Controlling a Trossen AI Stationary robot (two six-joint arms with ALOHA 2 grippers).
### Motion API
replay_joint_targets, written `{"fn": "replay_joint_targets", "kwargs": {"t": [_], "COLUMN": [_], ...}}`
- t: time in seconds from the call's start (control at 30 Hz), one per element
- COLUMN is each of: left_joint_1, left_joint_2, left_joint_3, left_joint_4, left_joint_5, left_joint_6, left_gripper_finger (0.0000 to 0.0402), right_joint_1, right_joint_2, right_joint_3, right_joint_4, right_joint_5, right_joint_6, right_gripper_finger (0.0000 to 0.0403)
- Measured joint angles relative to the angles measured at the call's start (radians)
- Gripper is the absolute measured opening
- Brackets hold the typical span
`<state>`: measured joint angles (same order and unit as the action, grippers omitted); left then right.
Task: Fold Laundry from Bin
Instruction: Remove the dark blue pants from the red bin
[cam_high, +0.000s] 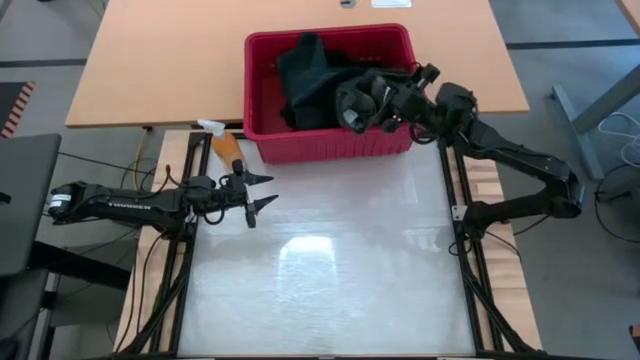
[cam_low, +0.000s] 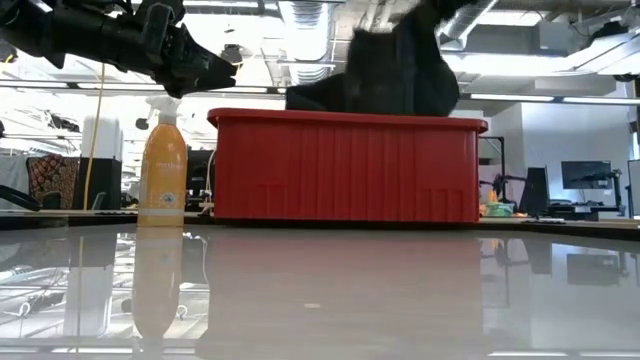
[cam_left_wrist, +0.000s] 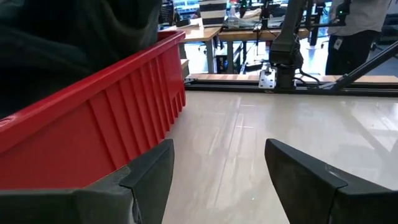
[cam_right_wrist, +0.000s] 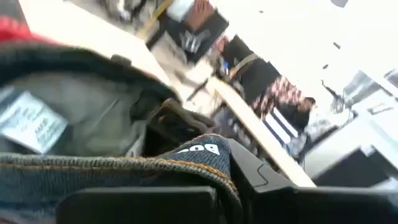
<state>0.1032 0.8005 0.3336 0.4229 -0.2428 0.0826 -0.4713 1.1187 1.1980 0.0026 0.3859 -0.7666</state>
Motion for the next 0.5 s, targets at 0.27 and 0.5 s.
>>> {"fn": "replay_joint_targets", "kwargs": {"t": [0.27, 0.5], "left_joint_1": [0.000, 0.000], "left_joint_2": [0.000, 0.000], "left_joint_3": [0.000, 0.000], "left_joint_4": [0.000, 0.000], "left_joint_5": [-0.005, -0.005], "left_joint_6": [0.002, 0.001], "left_gripper_finger": [0.0243, 0.0243], "right_joint_1": [0.170, 0.363], "right_joint_2": [-0.001, -0.005], "right_joint_3": [0.321, 0.564], "right_joint_4": [0.009, 0.010], "right_joint_5": [-0.093, -0.230], "right_joint_6": [0.120, 0.219], "right_gripper_finger": [0.0025, 0.0025]}}
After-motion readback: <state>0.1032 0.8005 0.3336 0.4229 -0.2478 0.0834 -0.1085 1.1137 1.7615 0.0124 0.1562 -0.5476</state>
